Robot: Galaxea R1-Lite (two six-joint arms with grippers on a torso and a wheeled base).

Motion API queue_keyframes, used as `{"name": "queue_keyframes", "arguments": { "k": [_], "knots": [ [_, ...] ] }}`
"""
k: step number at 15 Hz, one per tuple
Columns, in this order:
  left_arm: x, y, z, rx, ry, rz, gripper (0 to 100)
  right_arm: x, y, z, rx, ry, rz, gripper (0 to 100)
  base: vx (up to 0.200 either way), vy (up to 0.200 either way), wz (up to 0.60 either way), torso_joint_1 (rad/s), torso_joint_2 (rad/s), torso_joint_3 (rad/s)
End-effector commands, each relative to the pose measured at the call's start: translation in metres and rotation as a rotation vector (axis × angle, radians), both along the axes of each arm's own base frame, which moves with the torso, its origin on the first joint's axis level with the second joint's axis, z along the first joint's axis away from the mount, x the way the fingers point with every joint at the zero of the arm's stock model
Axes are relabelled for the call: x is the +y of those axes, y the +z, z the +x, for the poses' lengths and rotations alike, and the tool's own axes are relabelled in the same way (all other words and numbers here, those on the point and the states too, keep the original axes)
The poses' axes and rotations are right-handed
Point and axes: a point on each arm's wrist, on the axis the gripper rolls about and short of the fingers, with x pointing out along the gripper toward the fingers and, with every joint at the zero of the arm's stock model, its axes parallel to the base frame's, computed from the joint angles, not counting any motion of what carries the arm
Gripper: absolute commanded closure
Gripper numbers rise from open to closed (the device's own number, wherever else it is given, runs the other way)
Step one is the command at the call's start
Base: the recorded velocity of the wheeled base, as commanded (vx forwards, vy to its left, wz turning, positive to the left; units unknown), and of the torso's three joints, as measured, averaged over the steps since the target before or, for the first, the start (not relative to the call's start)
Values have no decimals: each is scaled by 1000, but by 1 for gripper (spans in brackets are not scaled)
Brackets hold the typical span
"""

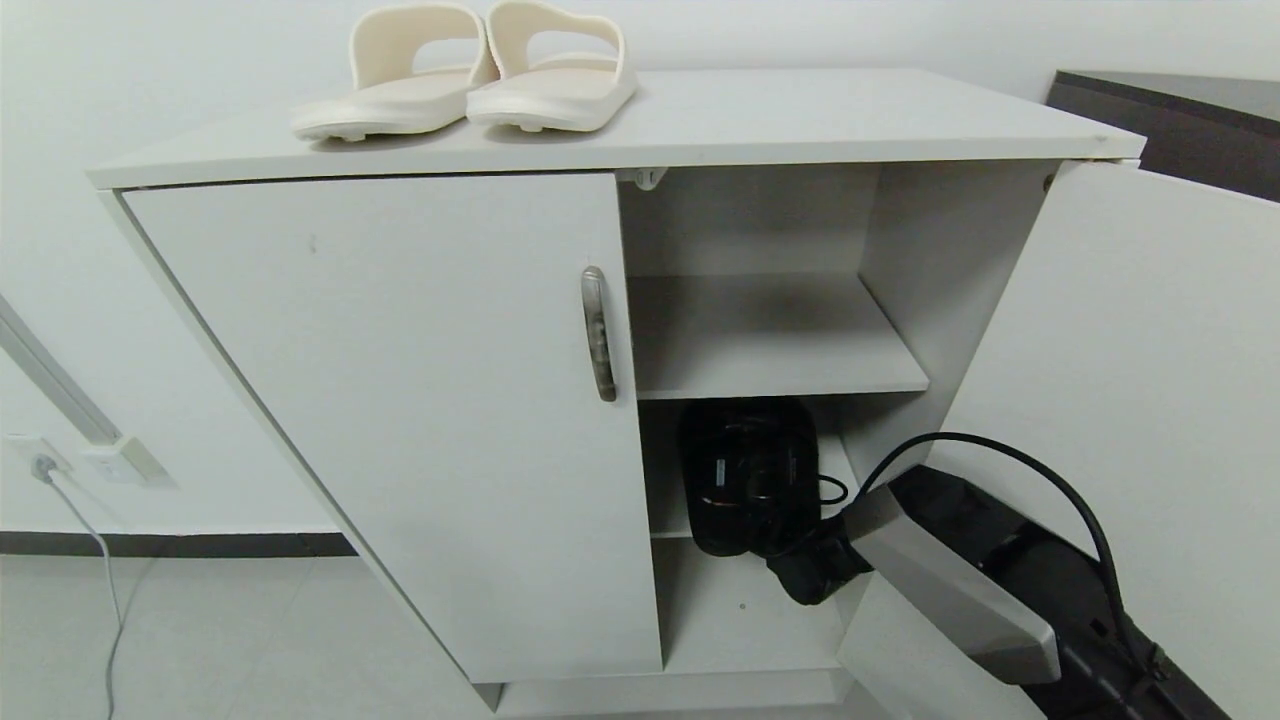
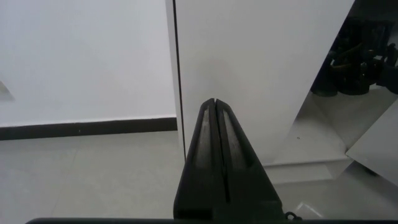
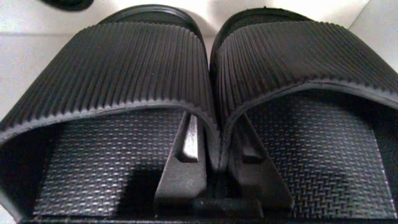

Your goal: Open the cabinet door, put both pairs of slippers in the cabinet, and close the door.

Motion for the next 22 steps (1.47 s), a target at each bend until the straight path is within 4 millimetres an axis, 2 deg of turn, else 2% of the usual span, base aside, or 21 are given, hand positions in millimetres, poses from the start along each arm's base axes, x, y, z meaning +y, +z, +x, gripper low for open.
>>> {"name": "queue_keyframes", "arguments": {
  "k": [1, 6, 7, 12, 15, 19, 21, 22],
  "knots": [
    [0, 0, 0, 0, 1, 0, 100, -6, -1, 11, -15, -22, 8, 100, 0, 0, 0, 0, 0, 0],
    [0, 0, 0, 0, 1, 0, 100, -11, 1, 17, -2, -32, 0, 100, 0, 0, 0, 0, 0, 0],
    [0, 0, 0, 0, -1, 1, 100, -11, 0, 17, -1, -32, -1, 0, 0, 0, 0, 0, 0, 0],
    [0, 0, 0, 0, 1, 1, 100, -11, -4, 13, 17, -32, -13, 0, 0, 0, 0, 0, 0, 0],
    [0, 0, 0, 0, -1, 0, 100, -13, 10, -4, 13, -18, -11, 0, 0, 0, 0, 0, 0, 0],
    [0, 0, 0, 0, -2, 1, 100, -17, 27, -48, 14, 18, -12, 0, 0, 0, 0, 0, 0, 0],
    [0, 0, 0, 0, -2, 0, 100, -24, 32, -79, 11, 41, -11, 0, 0, 0, 0, 0, 0, 0],
    [0, 0, 0, 0, -2, 0, 100, -28, 36, -105, 16, 71, -15, 0, 0, 0, 0, 0, 0, 0]
  ]
}}
